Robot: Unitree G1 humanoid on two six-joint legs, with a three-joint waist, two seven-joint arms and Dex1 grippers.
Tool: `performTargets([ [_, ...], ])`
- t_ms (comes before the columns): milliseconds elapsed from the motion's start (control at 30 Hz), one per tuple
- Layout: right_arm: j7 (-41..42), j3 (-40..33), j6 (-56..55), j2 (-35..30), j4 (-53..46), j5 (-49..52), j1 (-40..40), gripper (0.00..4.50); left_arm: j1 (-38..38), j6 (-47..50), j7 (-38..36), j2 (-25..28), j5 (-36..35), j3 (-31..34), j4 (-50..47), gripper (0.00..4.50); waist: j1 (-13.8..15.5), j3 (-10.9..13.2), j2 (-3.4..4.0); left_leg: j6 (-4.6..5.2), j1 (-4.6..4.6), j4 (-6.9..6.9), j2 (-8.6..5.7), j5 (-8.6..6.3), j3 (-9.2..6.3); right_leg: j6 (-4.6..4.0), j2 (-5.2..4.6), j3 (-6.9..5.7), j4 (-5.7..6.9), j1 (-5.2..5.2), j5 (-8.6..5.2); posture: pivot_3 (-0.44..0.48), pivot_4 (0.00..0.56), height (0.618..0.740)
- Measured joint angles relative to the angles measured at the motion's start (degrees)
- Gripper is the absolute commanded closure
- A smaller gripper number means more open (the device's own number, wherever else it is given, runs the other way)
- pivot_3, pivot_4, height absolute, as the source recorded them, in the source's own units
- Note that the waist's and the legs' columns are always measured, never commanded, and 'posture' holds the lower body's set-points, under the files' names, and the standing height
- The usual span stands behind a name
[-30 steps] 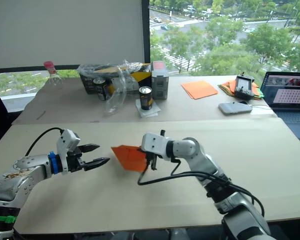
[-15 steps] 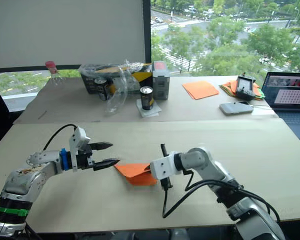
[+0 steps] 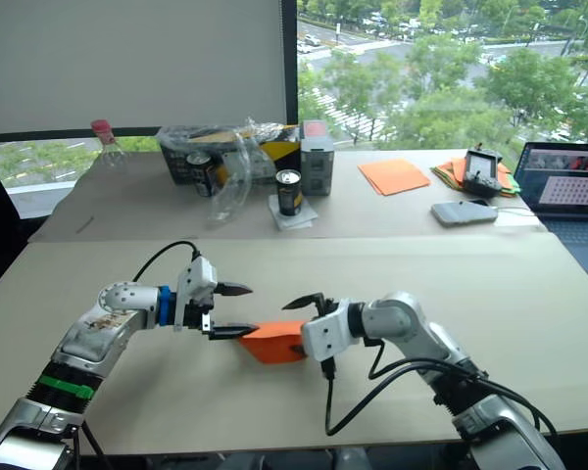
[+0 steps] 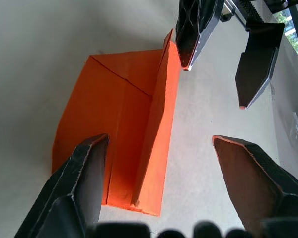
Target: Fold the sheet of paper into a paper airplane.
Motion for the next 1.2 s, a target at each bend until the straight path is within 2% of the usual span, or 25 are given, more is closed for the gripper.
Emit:
performTargets([
  [133,1.7,-0.7,2.8,-1.6,-4.8,2.4,3.0,0.70,-0.9,-1.4,-1.6,-0.5,0.2,0.1,2.0,1.79,0.0,0.0,0.00,0.02,-0.01,0.01,0.00,-0.01,-0.01,0.00,0.00,-0.01,-0.01,0.01,0.00,0.000,0.150,0.670],
  [400,6.4,-4.5,15.3,-7.1,-20.5,11.1,11.2,0.70,-2.2,-2.6,-6.9,-0.3,-0.3,0.9,4.7,4.46,0.3,0.0,0.00,0.04,-0.05,0.04,0.00,-0.01,-0.01,0.00,0.00,-0.01,-0.01,0.01,0.00,0.000,0.150,0.670],
  [533,6.4,-7.0,20.9,-7.8,-25.4,14.1,11.7,0.70,-2.3,-5.5,-8.3,-0.8,1.6,-0.2,7.0,4.46,0.5,0.0,0.00,0.04,-0.05,0.04,0.01,-0.01,0.00,0.00,-0.01,-0.02,-0.02,0.01,0.00,0.000,0.150,0.670],
  [833,4.9,-11.2,31.7,-7.0,-29.6,19.1,11.2,0.70,-2.4,-12.6,-9.5,-3.1,6.7,-3.3,12.5,4.46,1.2,0.0,-0.01,0.06,-0.06,0.09,0.00,-0.03,0.00,0.00,-0.03,-0.02,-0.04,0.04,0.00,0.000,0.150,0.670],
  [1033,4.6,-12.1,33.5,-6.1,-29.6,20.9,12.5,0.70,-0.9,-17.2,-8.4,-3.3,8.3,-3.4,12.1,4.46,1.2,0.0,-0.02,0.08,-0.02,0.09,0.00,-0.03,-0.01,0.00,-0.04,-0.02,-0.05,0.10,0.00,0.000,0.150,0.670],
  [1200,4.8,-9.5,30.2,-5.4,-25.0,18.1,13.9,0.70,0.3,-17.6,-7.6,-3.4,8.3,-2.6,11.4,4.46,1.2,0.0,-0.02,0.08,0.05,0.10,0.01,-0.03,0.01,0.01,-0.03,-0.03,-0.03,0.14,0.00,0.000,0.150,0.670],
])
